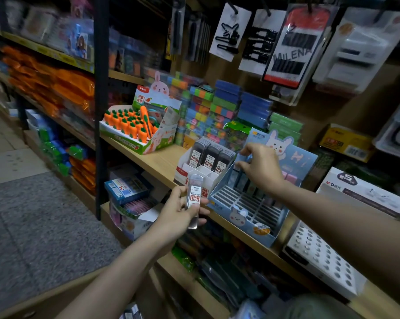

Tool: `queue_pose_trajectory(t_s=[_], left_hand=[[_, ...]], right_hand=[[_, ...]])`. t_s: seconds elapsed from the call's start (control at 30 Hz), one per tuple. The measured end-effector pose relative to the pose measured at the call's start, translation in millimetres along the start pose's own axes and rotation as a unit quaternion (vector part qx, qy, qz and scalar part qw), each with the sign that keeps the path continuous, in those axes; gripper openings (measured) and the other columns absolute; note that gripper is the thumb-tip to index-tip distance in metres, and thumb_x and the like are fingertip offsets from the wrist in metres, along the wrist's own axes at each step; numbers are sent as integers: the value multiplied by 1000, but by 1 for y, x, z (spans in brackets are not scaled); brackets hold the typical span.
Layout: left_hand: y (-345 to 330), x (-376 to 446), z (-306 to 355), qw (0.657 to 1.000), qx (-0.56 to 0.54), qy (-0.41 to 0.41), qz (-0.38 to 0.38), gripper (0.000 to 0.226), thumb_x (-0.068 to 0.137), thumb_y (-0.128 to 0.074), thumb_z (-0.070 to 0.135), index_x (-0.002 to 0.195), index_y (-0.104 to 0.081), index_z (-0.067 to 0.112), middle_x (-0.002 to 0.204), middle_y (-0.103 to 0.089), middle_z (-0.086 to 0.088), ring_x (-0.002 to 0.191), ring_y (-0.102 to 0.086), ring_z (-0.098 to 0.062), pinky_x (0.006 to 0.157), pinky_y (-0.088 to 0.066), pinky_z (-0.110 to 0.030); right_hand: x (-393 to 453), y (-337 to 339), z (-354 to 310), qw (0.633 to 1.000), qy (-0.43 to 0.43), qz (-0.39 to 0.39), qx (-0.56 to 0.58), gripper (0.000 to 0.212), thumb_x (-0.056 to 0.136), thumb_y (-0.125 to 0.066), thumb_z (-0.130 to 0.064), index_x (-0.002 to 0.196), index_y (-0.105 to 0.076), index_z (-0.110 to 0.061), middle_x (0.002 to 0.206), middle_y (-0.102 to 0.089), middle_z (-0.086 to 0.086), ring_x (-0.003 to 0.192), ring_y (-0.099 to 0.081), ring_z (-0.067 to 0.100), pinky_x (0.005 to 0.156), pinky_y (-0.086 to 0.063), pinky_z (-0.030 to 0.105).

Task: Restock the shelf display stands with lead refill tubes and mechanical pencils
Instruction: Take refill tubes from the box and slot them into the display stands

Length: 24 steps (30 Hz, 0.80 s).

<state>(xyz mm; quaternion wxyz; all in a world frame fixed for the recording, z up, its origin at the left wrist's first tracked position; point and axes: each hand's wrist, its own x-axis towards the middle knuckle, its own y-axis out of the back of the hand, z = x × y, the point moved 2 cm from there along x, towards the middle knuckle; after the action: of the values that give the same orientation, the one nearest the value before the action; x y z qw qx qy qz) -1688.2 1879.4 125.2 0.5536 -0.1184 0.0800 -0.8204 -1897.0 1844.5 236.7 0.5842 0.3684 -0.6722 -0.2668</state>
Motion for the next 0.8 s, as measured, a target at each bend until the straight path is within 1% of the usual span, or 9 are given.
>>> queue_pose_trajectory(t_s=[0.1, 0.17, 0.27, 0.37, 0.43, 0.5, 0.63, 0.7, 0.8], left_hand=[[1, -2, 4, 1000, -20, 1, -3, 34, 97, -50, 3, 129, -44, 13, 105, -71, -8, 94, -71, -20, 76, -59, -34], [2, -3, 8, 1000, -14, -2, -15, 30, 98, -50, 5, 126, -48, 14, 105, -72, -5, 95, -71, -20, 78, -59, -36], [3, -4, 11, 1000, 6, -14, -18, 24, 99, -49, 9, 120, -52, 20, 101, -73, 1, 86, -70, -13, 74, -58, -30], [4, -2, 14, 1000, 3, -25, -11, 23, 100, -47, 9, 115, -53, 25, 93, -73, 4, 78, -67, -9, 73, -57, -28], [3, -1, 16, 1000, 0, -25, -13, 24, 101, -46, 8, 112, -54, 27, 90, -73, 5, 77, -67, -8, 73, -56, -27], [2, -1, 17, 999, 10, -22, -24, 23, 101, -46, 9, 111, -55, 28, 89, -72, 4, 77, -67, -8, 74, -56, -27], [3, 0, 19, 997, 26, -29, -62, 16, 100, -49, 13, 111, -55, 23, 93, -72, 2, 87, -68, -10, 78, -55, -29], [9, 4, 22, 992, 109, -65, -27, 16, 98, -54, 19, 113, -54, 25, 106, -68, 1, 100, -65, -11, 87, -52, -30], [27, 16, 30, 946, 298, -113, 58, 30, 94, -60, 28, 122, -49, 27, 127, -43, 2, 119, -50, -15, 103, -43, -34]], right_hand=[[-4, -8, 1, 1000, 1, 9, -21, 24, 82, -76, -18, 101, -65, -9, 103, -65, 11, 95, -58, 28, 77, -41, 33], [-4, -6, -1, 999, -4, 3, -36, 24, 84, -74, -20, 104, -65, -9, 105, -64, 12, 96, -58, 29, 76, -40, 32], [-4, 3, -7, 999, 0, -3, -38, 30, 90, -66, -24, 117, -64, -11, 112, -58, 9, 97, -59, 27, 80, -47, 35], [-13, 17, -27, 998, 34, 2, 46, 30, 93, -63, -30, 121, -62, -20, 107, -58, -1, 85, -61, 14, 79, -54, 31], [-22, 21, -47, 990, 40, -66, 122, 29, 91, -64, -39, 118, -63, -27, 96, -65, -11, 79, -64, 2, 71, -57, 22], [-33, 20, -67, 971, 48, -140, 188, 34, 87, -66, -45, 118, -62, -32, 96, -68, -14, 81, -66, -1, 72, -57, 19], [-40, 16, -86, 958, 46, -157, 238, 24, 84, -75, -25, 107, -68, -21, 95, -71, -6, 75, -71, 12, 74, -59, 37], [-29, 19, -85, 959, 25, -148, 242, 22, 83, -75, -22, 103, -69, -19, 89, -72, -4, 70, -71, 11, 69, -60, 36], [2, 31, -72, 971, -16, -80, 224, 27, 80, -77, -25, 106, -70, -21, 94, -71, -3, 77, -70, 10, 71, -60, 28]])
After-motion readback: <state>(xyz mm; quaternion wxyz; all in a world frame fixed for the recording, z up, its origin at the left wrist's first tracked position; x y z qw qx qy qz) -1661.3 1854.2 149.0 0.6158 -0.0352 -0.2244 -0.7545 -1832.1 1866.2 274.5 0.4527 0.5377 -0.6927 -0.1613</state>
